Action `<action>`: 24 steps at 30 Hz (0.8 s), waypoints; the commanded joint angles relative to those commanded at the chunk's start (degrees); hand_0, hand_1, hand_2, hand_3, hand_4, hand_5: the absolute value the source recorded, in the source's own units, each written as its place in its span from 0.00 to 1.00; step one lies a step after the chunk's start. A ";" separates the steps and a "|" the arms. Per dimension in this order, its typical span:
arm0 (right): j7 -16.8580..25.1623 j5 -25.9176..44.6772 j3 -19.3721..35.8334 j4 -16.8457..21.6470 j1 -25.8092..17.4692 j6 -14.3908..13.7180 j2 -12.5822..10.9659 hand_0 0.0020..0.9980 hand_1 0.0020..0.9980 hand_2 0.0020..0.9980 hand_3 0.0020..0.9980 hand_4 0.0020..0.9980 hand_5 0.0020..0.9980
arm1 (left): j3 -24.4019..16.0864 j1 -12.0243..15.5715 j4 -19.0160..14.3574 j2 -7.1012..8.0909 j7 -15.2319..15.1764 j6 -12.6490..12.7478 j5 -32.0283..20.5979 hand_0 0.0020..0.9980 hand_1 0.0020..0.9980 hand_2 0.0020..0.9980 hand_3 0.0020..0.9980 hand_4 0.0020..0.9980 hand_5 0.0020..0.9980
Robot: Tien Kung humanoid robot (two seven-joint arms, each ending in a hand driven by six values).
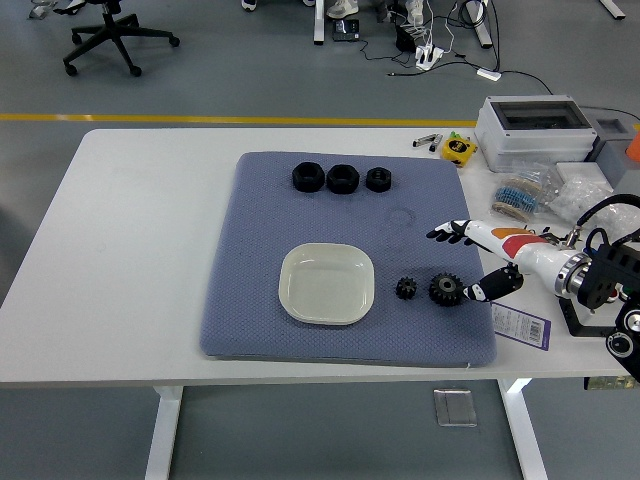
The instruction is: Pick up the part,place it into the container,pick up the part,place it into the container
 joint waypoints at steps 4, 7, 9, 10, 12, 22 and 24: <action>-1.55 -3.15 -2.47 -0.57 2.01 1.39 0.52 0.76 0.75 0.79 0.86 0.88 0.00 | 0.38 0.05 0.00 0.00 -0.04 -0.01 -0.47 0.87 0.83 0.86 0.63 0.57 0.74; -2.32 -4.46 -4.93 -2.10 3.87 2.18 1.17 0.76 0.75 0.79 0.86 0.88 0.00 | 0.67 0.06 0.00 0.00 -0.01 0.00 -0.73 0.87 0.83 0.86 0.63 0.57 0.74; -2.53 -5.02 -6.10 -2.97 4.69 2.27 1.54 0.76 0.75 0.79 0.86 0.88 0.00 | 0.81 0.07 0.00 0.00 -0.05 0.01 -0.98 0.87 0.83 0.86 0.63 0.57 0.74; -2.68 -5.49 -6.86 -3.61 5.22 2.41 1.85 0.76 0.75 0.79 0.85 0.89 0.01 | 0.90 0.09 0.00 0.00 -0.05 0.00 -1.09 0.87 0.84 0.86 0.63 0.57 0.74; -2.73 -6.05 -8.14 -4.61 6.09 2.70 2.35 0.76 0.75 0.79 0.85 0.89 0.01 | 1.08 0.09 0.00 0.00 -0.04 0.01 -1.24 0.87 0.84 0.86 0.63 0.57 0.74; -2.30 -7.07 -12.36 -9.89 9.14 2.74 4.16 0.73 0.72 0.77 0.83 0.89 0.03 | 1.57 -0.09 0.00 0.00 -0.17 -0.03 -1.87 0.87 0.84 0.86 0.63 0.57 0.74; -2.14 -6.97 -12.76 -10.88 9.44 2.09 4.51 0.73 0.72 0.77 0.83 0.89 0.03 | 1.73 -0.12 0.00 0.00 -0.17 -0.05 -1.97 0.87 0.84 0.86 0.63 0.57 0.74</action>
